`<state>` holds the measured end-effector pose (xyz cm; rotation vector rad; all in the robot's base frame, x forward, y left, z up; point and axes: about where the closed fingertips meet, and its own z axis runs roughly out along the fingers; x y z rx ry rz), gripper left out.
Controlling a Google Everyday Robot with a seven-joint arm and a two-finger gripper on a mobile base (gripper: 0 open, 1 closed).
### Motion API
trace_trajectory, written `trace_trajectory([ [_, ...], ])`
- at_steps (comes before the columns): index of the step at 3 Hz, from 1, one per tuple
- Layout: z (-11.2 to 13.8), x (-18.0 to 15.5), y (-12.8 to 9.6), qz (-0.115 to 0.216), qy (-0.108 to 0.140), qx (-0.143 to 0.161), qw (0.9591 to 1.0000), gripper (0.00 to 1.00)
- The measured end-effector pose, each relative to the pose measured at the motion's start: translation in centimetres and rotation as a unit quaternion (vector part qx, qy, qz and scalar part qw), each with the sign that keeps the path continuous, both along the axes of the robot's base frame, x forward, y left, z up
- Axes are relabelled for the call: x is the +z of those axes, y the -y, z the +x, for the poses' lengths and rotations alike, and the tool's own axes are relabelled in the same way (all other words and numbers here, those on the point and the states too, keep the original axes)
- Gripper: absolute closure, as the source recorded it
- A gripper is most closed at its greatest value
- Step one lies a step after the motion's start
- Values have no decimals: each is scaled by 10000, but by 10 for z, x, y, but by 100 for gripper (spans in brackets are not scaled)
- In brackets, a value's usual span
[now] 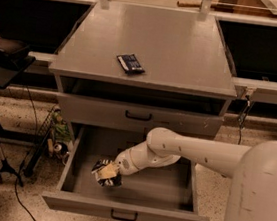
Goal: Place blue chip bag into middle drawer
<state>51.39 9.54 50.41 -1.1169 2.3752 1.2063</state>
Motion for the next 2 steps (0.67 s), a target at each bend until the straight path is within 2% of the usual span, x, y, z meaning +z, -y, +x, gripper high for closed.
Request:
trace_trajectory([
  [1, 1, -21, -7, -87, -324, -135, 9993, 59],
  [2, 0, -31, -6, -72, -504, -295, 9983, 35],
])
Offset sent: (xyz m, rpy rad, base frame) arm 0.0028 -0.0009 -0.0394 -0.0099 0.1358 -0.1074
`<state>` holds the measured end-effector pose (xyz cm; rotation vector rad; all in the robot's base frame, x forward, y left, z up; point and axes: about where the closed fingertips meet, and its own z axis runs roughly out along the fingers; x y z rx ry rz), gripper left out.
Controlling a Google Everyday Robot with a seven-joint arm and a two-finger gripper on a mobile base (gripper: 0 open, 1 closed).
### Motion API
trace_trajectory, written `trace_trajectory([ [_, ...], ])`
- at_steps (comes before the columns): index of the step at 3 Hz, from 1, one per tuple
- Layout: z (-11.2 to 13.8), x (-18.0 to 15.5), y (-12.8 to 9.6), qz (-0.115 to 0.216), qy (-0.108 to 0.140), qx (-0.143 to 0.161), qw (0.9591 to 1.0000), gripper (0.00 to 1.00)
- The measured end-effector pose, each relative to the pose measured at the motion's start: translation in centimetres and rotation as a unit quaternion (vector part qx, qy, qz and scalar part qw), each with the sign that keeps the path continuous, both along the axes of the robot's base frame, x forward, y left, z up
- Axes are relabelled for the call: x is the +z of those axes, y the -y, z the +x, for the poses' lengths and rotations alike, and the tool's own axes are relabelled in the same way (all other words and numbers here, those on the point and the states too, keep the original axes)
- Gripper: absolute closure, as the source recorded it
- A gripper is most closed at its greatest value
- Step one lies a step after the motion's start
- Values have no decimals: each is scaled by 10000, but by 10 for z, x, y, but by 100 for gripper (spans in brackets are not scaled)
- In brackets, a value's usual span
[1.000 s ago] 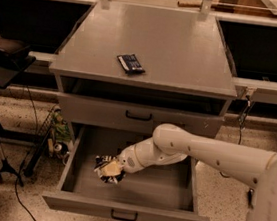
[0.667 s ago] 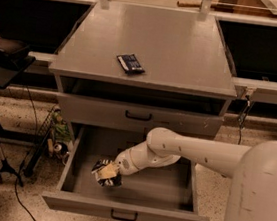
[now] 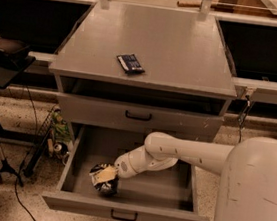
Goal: Place blue chip bag into middle drawer
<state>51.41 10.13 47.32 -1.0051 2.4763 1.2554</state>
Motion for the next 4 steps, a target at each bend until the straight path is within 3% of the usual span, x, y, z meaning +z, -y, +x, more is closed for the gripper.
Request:
trace_trajectory([
  [1, 0, 10, 10, 167, 49, -286, 9994, 12],
  [2, 0, 40, 22, 381, 342, -578, 9970, 0],
  [3, -3, 80, 27, 599, 780, -830, 9917, 0],
  [4, -3, 80, 27, 599, 780, -830, 9917, 0],
])
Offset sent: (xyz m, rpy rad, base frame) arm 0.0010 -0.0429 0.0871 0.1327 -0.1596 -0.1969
